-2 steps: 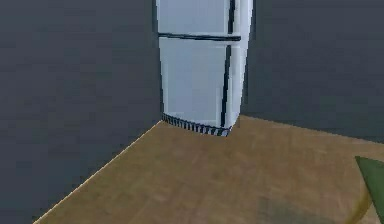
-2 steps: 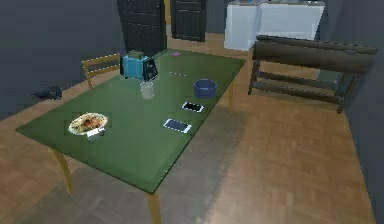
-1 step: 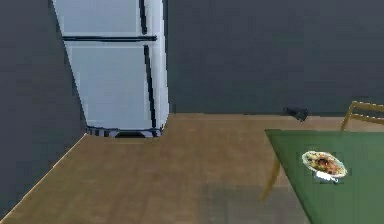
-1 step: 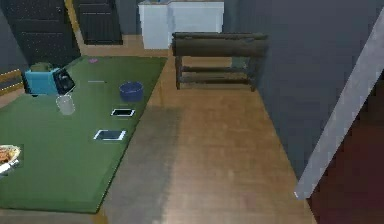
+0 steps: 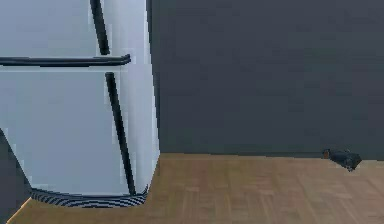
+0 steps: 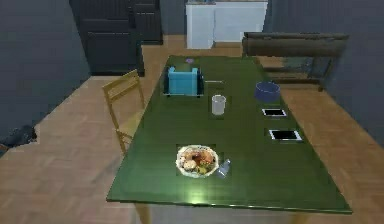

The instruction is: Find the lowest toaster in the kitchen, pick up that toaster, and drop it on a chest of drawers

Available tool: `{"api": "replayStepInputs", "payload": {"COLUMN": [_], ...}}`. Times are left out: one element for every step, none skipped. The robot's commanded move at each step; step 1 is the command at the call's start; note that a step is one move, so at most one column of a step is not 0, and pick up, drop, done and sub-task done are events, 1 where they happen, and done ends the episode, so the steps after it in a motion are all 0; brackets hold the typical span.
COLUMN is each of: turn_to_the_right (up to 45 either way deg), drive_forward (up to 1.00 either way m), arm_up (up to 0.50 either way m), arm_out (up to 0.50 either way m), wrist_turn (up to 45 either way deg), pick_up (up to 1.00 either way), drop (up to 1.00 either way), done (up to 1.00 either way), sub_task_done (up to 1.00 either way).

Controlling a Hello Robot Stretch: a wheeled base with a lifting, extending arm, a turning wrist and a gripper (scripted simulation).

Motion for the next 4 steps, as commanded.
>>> {"api": "replayStepInputs", "payload": {"turn_to_the_right": [0.0,45.0,18.0,0.0], "drive_forward": [0.50,0.00,0.00,1.00], "arm_up": [0.00,0.00,0.00,0.00], "arm_out": [0.00,0.00,0.00,0.00], "wrist_turn": [0.0,0.0,0.0,0.0], "pick_up": [0.00,0.00,0.00,0.00], "drop": [0.00,0.00,0.00,0.00], "done": [0.00,0.00,0.00,0.00], "sub_task_done": [0.00,0.00,0.00,0.00]}}
